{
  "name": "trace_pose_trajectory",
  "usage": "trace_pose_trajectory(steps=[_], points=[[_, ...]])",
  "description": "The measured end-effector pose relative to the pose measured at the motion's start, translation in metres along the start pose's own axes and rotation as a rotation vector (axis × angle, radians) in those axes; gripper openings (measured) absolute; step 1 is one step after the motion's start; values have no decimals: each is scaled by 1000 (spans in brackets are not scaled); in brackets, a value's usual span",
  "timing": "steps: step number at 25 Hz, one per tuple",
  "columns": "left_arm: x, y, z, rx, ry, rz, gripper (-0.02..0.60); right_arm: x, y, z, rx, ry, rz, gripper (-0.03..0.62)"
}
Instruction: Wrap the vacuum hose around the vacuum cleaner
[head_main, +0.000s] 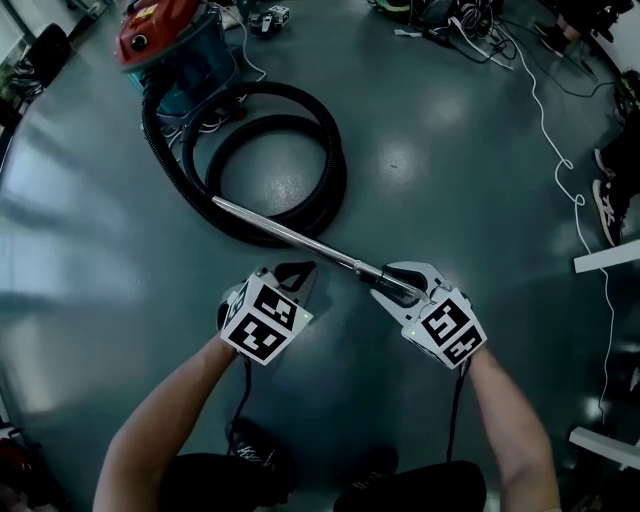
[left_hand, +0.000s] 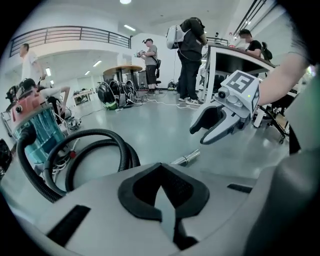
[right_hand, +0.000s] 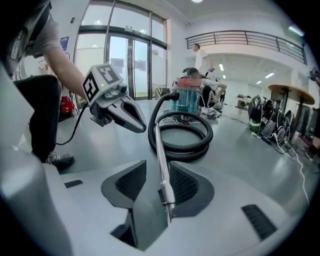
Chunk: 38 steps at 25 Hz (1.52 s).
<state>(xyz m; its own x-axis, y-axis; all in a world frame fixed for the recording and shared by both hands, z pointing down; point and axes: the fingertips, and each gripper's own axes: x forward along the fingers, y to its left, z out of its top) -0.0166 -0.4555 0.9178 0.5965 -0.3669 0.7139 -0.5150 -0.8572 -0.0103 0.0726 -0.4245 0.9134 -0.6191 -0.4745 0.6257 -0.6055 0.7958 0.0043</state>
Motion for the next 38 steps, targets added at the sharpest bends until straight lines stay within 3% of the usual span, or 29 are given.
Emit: trace_pose_trajectory(steps=[6,14,21,29,38], points=[[-82,-8,60,53,-60,19,5,-74,13,87,56,-118,-84,2],[-207,-28,151,14,-120,33,4,-178,41,201,153,-180,-163,2],[-328,-60,252,-80,-214,-21,5,-280,72,304,237,-231,-215,2],[-447,-112,354,-84,-291,-49,4,-393,106,410,300,-326,-243,2],[-557,-172,431,-135,-359,0,4,-512,149,502,257,-386,-253,2]])
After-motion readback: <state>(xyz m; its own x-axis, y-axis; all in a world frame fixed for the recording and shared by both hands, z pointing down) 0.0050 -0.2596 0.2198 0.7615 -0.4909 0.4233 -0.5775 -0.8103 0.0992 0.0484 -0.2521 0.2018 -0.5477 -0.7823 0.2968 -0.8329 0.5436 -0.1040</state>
